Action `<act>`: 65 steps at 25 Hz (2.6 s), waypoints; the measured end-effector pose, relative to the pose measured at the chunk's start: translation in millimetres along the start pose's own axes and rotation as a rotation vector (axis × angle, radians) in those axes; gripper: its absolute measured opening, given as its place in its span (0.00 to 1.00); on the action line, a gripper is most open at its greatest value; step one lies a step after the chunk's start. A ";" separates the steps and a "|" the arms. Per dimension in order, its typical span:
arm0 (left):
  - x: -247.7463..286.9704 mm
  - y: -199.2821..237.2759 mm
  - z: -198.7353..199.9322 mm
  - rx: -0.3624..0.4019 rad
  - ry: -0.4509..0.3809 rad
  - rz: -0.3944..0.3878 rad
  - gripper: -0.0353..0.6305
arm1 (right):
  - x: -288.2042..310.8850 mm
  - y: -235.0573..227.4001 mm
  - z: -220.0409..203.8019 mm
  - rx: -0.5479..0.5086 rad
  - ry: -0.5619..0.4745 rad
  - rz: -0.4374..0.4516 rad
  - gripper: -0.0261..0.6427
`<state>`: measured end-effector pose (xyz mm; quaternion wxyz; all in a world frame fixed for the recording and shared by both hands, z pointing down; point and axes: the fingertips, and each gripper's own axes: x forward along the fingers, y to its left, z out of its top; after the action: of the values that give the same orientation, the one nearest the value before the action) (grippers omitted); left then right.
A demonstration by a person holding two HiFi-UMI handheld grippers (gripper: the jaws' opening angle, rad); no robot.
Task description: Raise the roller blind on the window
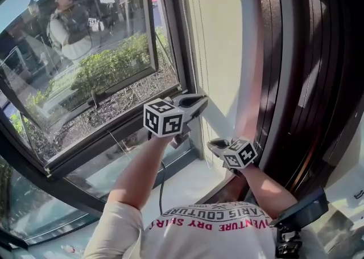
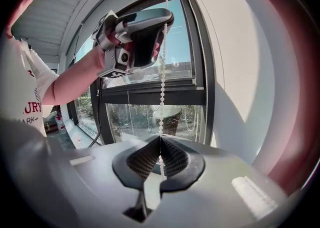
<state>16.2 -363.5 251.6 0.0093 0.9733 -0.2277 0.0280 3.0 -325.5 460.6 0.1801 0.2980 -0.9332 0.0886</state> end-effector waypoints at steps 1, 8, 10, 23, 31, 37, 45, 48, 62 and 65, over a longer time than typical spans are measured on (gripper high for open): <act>0.3 -0.2 -6.4 -0.002 0.006 0.003 0.07 | 1.1 -0.9 -6.2 0.006 0.011 -0.001 0.05; 4.4 -6.9 -49.8 -0.042 0.047 0.000 0.07 | 14.6 2.5 -51.0 0.011 0.115 0.017 0.05; 3.5 -7.1 -59.8 -0.047 0.056 0.005 0.07 | 17.2 2.9 -60.3 0.019 0.135 0.019 0.05; 5.7 -15.5 -125.9 -0.092 0.132 -0.006 0.07 | 28.2 6.6 -120.9 0.024 0.280 0.041 0.05; 9.5 -19.8 -158.2 -0.127 0.171 -0.012 0.07 | 25.8 -0.2 -154.5 0.072 0.337 0.038 0.05; 14.6 -21.2 -158.2 -0.109 0.158 -0.011 0.07 | 25.2 -4.7 -155.7 0.091 0.324 0.037 0.05; 6.5 -18.3 -147.7 -0.025 0.090 0.063 0.20 | 18.7 -8.4 -144.7 0.044 0.245 0.029 0.17; -1.6 -17.3 -153.3 -0.070 0.078 0.081 0.25 | 16.0 -9.6 -138.9 0.060 0.198 0.016 0.24; -71.0 -65.0 -203.4 -0.159 0.093 0.084 0.06 | -5.2 66.5 -88.2 0.016 0.066 0.179 0.05; -86.2 -83.8 -208.6 -0.163 0.096 0.086 0.06 | -9.8 89.1 -85.0 -0.025 0.068 0.195 0.05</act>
<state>-34.3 -243.9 454.3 0.0980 0.9562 -0.2699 0.0565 -17.9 -225.2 529.8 0.2062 0.2005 -0.9521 0.1040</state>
